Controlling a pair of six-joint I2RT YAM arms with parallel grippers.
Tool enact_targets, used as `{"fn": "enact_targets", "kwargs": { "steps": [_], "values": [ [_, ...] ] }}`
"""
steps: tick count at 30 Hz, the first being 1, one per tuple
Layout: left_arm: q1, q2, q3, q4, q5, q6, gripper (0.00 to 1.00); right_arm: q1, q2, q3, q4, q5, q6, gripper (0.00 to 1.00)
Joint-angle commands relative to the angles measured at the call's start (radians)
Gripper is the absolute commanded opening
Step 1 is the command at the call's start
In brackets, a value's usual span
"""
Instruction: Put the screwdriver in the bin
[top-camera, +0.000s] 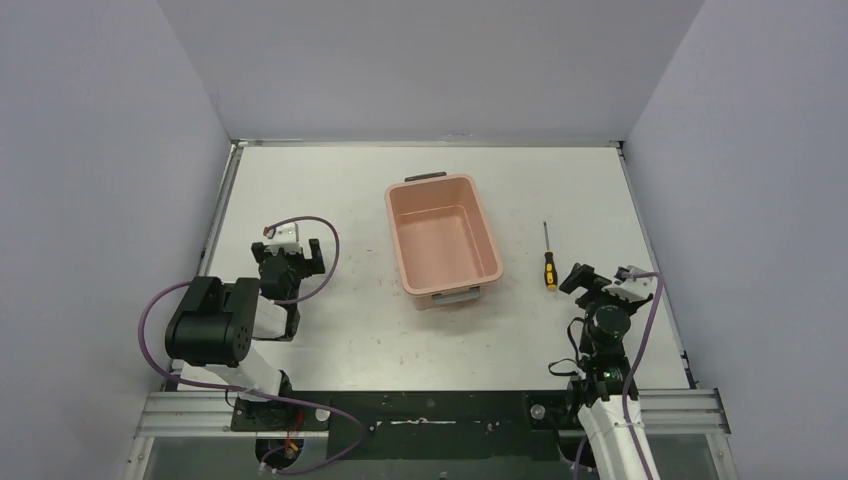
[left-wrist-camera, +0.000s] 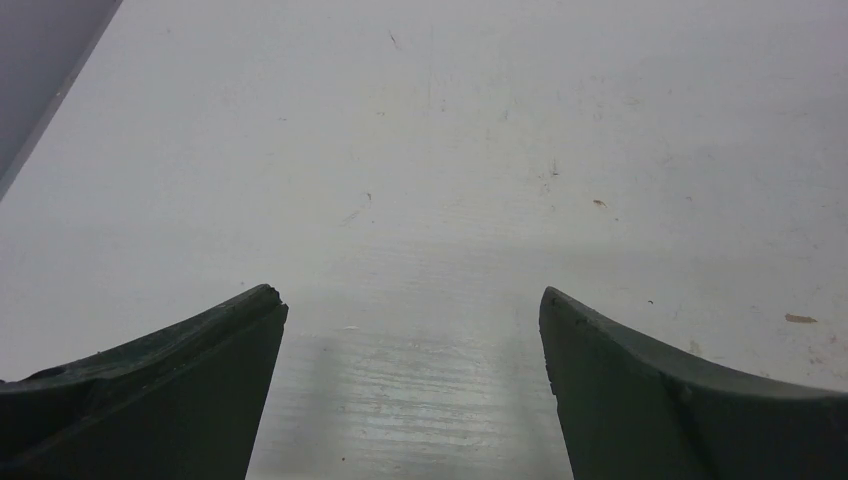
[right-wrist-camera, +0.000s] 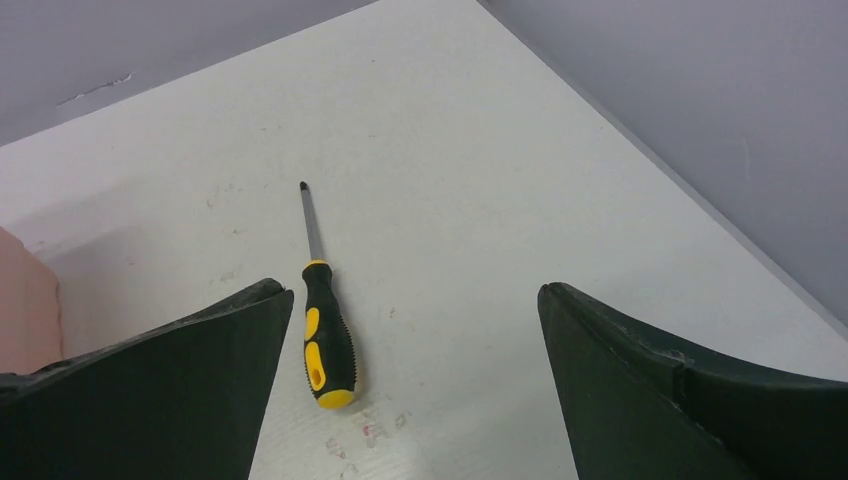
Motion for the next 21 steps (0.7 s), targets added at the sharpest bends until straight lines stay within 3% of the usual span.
{"fn": "enact_targets", "kwargs": {
  "steps": [1, 5, 8, 16, 21],
  "values": [
    [-0.002, -0.003, 0.018, 0.04, -0.007, 0.003, 0.97, 0.0, 0.028, 0.06, 0.051, -0.014, 0.003, 1.0],
    [-0.002, -0.003, 0.018, 0.04, -0.007, 0.003, 0.97, 0.0, 0.157, 0.206, 0.03, -0.085, -0.012, 1.0],
    [-0.002, -0.003, 0.018, 0.039, -0.007, 0.003, 0.97, 0.001, 0.347, 0.383, -0.05, -0.126, -0.013, 1.0],
    [-0.002, -0.003, 0.018, 0.039, -0.007, 0.003, 0.97, -0.002, 0.937, 0.973, -0.573, -0.201, -0.011, 1.0],
    [-0.002, -0.003, 0.018, 0.041, -0.007, 0.002, 0.97, -0.003, 1.233, 1.137, -0.757, -0.289, -0.041, 1.0]
  ]
}}
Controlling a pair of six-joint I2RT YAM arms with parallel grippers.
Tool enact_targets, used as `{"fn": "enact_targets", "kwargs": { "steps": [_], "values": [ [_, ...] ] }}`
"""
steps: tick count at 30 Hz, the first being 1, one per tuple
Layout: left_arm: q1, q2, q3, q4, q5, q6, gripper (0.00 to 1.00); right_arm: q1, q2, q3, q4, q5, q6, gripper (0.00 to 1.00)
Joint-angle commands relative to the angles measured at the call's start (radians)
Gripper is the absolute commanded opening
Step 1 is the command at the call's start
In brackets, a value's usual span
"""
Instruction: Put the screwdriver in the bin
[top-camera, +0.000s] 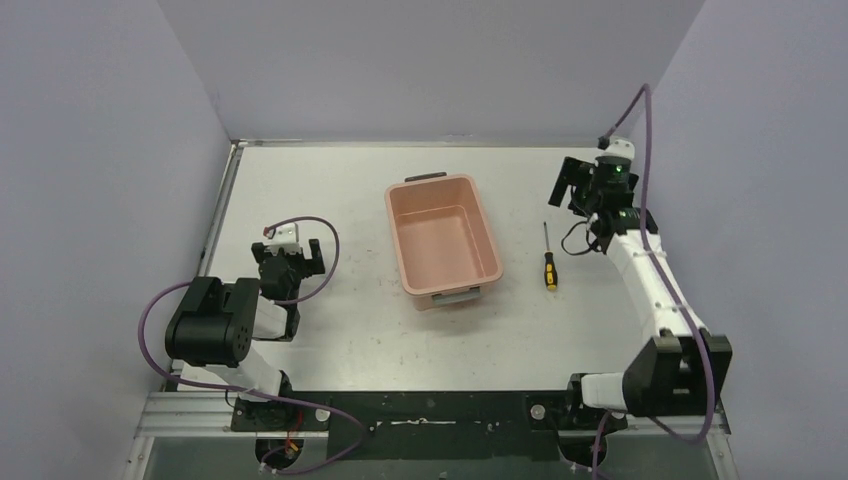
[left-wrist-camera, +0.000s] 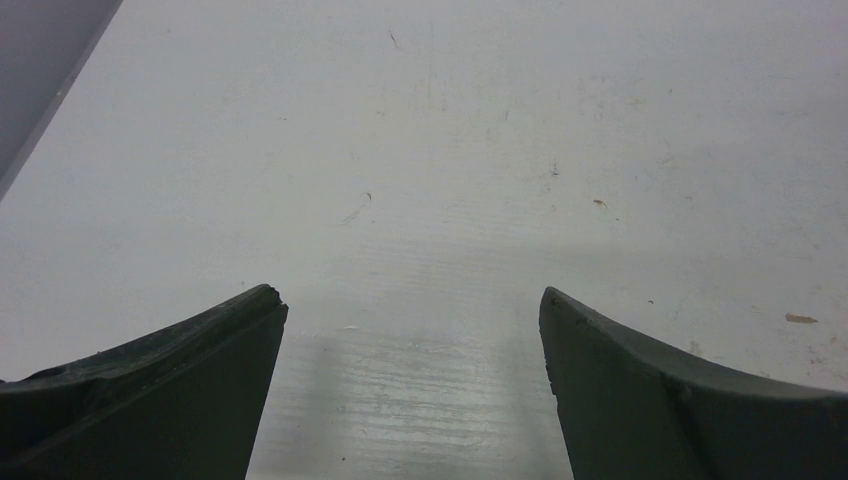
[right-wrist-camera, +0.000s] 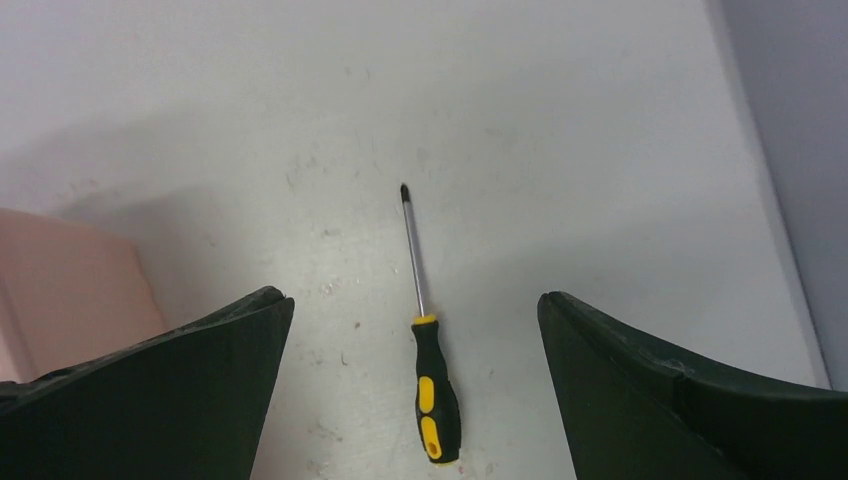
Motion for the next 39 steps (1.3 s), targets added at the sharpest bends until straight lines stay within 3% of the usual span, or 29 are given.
{"fn": "enact_targets", "kwargs": {
  "steps": [1, 11, 12, 18, 32, 39],
  "values": [
    [-0.002, -0.004, 0.018, 0.04, -0.007, 0.003, 0.97, -0.004, 0.208, 0.072, -0.274, -0.11, -0.039, 0.99],
    [-0.002, -0.004, 0.018, 0.041, -0.007, 0.002, 0.97, 0.01, 0.452, -0.001, -0.199, -0.089, -0.046, 0.79],
    [-0.002, -0.004, 0.018, 0.04, -0.008, 0.003, 0.97, 0.012, 0.459, -0.012, -0.194, -0.086, -0.046, 0.73],
    [-0.002, -0.002, 0.018, 0.041, -0.008, 0.002, 0.97, 0.014, 0.447, 0.005, -0.226, -0.071, -0.058, 0.0],
    [-0.002, -0.003, 0.018, 0.04, -0.008, 0.004, 0.97, 0.128, 0.268, 0.568, -0.651, 0.115, -0.053, 0.0],
    [-0.002, -0.003, 0.018, 0.039, -0.008, 0.003, 0.97, 0.401, 0.318, 0.815, -0.715, 0.089, 0.032, 0.0]
  ]
}}
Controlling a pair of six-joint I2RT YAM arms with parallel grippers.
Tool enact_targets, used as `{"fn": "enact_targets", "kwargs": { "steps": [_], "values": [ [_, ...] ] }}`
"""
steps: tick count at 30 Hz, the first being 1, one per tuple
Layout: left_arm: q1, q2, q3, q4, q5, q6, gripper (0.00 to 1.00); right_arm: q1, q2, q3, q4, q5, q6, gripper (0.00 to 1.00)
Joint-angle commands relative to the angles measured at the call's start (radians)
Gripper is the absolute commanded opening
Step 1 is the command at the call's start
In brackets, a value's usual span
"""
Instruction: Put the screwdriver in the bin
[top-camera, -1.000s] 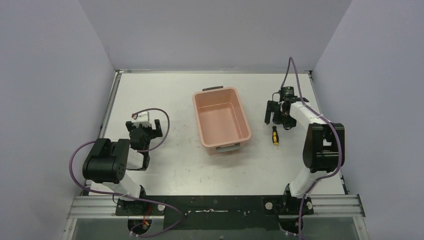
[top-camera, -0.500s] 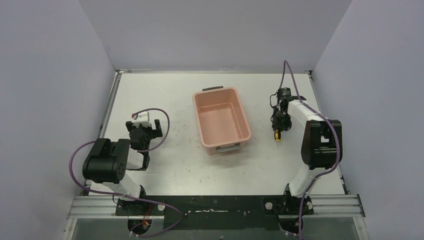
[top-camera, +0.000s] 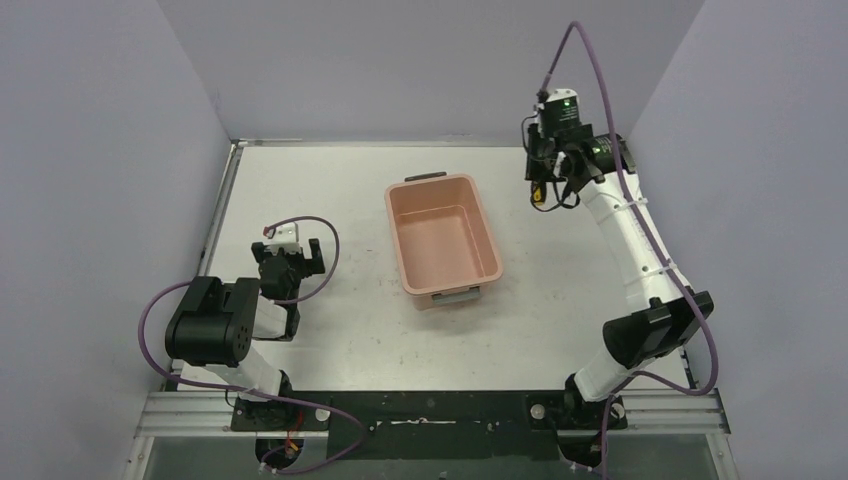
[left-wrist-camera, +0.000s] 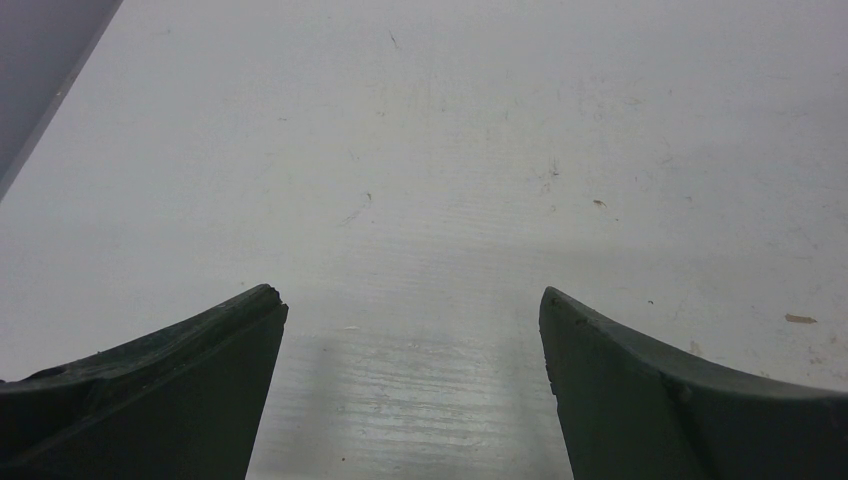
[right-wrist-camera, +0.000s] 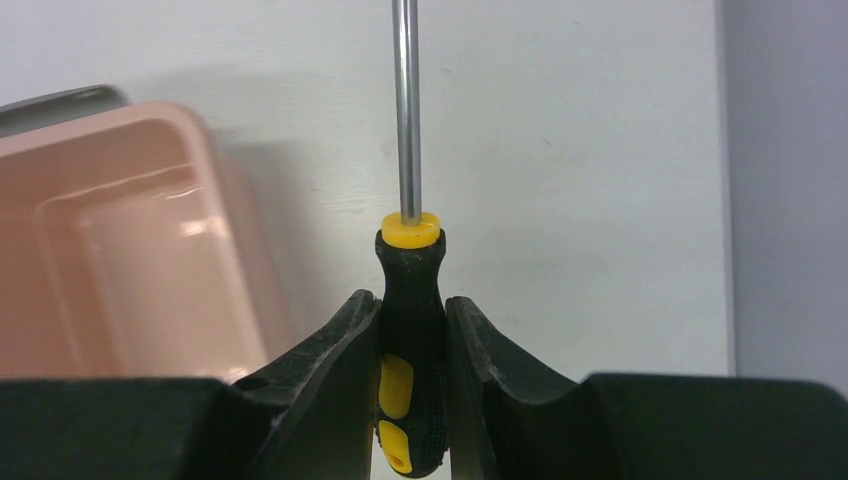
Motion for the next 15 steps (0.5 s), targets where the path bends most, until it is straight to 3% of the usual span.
{"fn": "enact_targets", "kwargs": {
  "steps": [1, 8, 15],
  "values": [
    [-0.003, -0.003, 0.018, 0.039, -0.008, 0.003, 0.97, 0.192, 0.035, 0.121, -0.066, -0.015, 0.062, 0.0],
    [-0.003, -0.003, 0.018, 0.039, -0.008, 0.002, 0.97, 0.459, 0.144, 0.195, 0.012, -0.041, 0.091, 0.0],
    [-0.003, -0.004, 0.018, 0.039, -0.008, 0.003, 0.97, 0.499, 0.215, -0.011, 0.108, -0.08, 0.111, 0.0]
  ]
}}
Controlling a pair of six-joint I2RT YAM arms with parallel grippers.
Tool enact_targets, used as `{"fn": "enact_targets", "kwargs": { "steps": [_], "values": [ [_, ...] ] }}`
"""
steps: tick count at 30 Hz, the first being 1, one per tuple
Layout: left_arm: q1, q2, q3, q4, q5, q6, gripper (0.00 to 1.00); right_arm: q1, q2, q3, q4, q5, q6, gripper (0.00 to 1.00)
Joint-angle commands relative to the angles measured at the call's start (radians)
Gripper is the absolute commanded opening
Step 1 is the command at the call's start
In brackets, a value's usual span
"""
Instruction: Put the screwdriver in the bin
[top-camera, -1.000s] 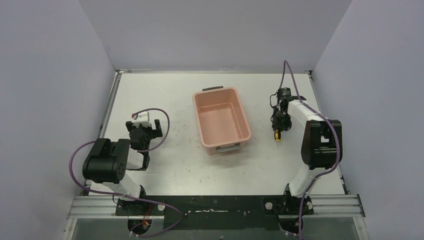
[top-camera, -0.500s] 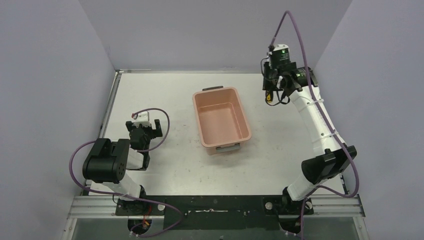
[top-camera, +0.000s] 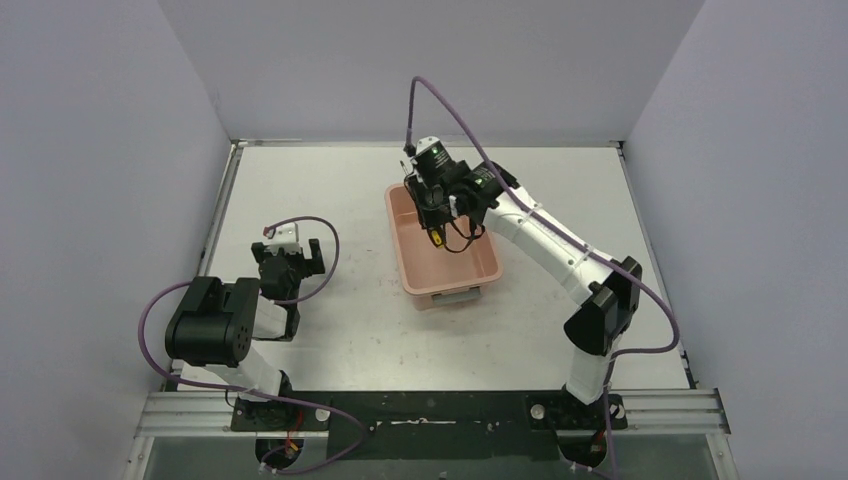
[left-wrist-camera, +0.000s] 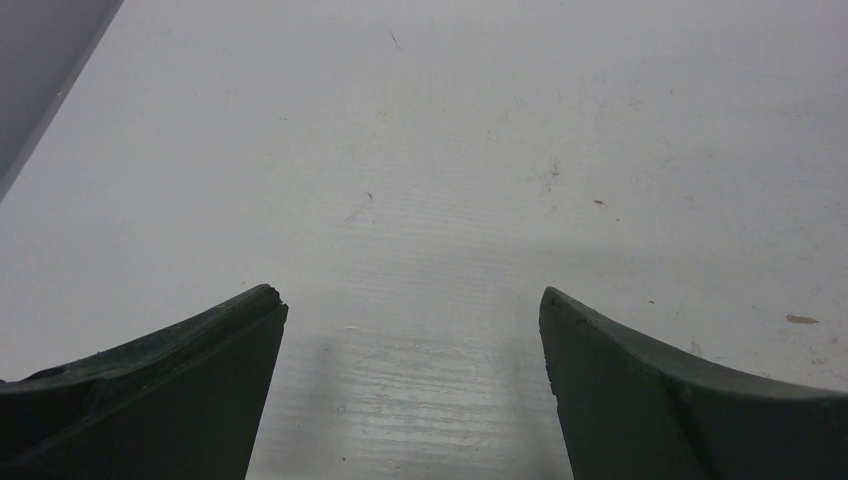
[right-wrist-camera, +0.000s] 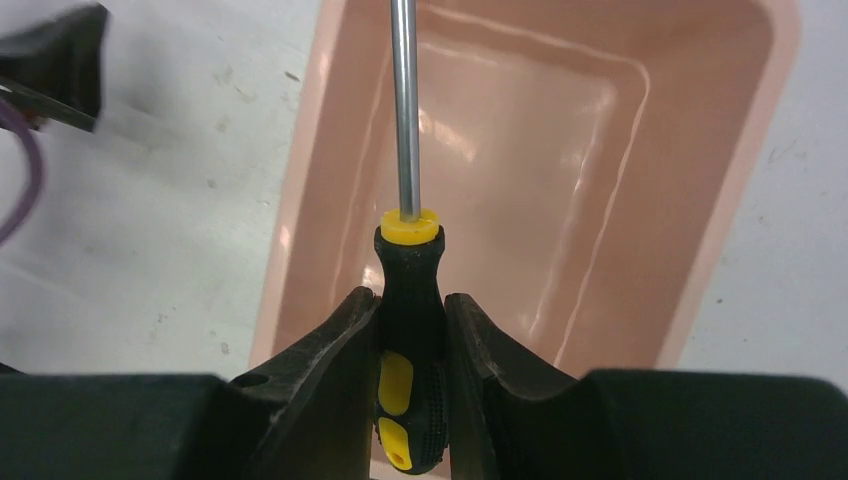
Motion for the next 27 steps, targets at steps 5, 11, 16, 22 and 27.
{"fn": "enact_targets", "kwargs": {
  "steps": [5, 11, 16, 22, 27],
  "values": [
    [-0.003, -0.002, 0.018, 0.039, -0.006, 0.003, 0.97, -0.027, 0.05, -0.292, 0.186, -0.028, 0.038, 0.0],
    [-0.002, -0.003, 0.018, 0.039, -0.006, 0.003, 0.97, -0.071, 0.127, -0.431, 0.288, -0.058, 0.052, 0.0],
    [-0.001, -0.001, 0.018, 0.039, -0.006, 0.003, 0.97, -0.101, 0.176, -0.495, 0.36, -0.062, 0.058, 0.0],
    [-0.003, -0.002, 0.018, 0.039, -0.006, 0.003, 0.97, -0.106, 0.187, -0.494, 0.356, -0.038, 0.064, 0.43],
    [-0.002, -0.002, 0.019, 0.039, -0.006, 0.003, 0.97, -0.106, 0.123, -0.433, 0.301, 0.005, 0.048, 0.74]
  ]
}}
